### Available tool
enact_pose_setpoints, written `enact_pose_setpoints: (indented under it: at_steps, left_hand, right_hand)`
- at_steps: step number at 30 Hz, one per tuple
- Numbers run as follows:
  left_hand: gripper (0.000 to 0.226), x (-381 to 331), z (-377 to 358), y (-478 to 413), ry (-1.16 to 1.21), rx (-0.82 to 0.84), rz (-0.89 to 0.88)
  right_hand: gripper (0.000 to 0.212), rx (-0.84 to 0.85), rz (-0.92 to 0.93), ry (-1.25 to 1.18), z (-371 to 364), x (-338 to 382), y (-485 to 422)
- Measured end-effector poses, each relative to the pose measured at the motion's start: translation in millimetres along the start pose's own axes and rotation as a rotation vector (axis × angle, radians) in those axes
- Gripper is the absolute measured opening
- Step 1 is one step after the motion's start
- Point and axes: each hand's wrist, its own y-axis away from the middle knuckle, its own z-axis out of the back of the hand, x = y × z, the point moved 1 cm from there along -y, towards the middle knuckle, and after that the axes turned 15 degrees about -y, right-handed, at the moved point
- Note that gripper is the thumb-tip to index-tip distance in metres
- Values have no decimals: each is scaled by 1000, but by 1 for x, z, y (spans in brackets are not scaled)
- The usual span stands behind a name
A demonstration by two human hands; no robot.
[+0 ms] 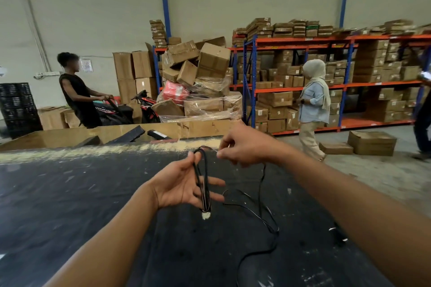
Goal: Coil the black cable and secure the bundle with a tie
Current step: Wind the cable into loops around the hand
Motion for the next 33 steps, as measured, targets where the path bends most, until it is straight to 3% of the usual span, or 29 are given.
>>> enact_pose_setpoints:
  at_steps: [6,10,15,23,27,33]
  left_hand:
    - [51,-15,12,5,65,-84,-136]
    - [56,-21,18,4,91,-83,-181]
    - [44,-23,9,4,128,14,-216]
    - [44,-22,-16,12,88,226,-220]
    - [46,-24,-24,21,42,303,-205]
    - [46,-6,-44,29,-112,491,-56]
  right_hand:
    - [27,113,-138,-393,-46,-17,34]
    - [32,219,-187,-549,-82,-36,48]
    - [28,225,-176,-538,-107,-57,46]
    - [32,248,-91,-569,-113,-81,36]
    - [20,275,-46,-451,-105,-92,27]
    - [12,162,-58,-144,-63,-99,-2]
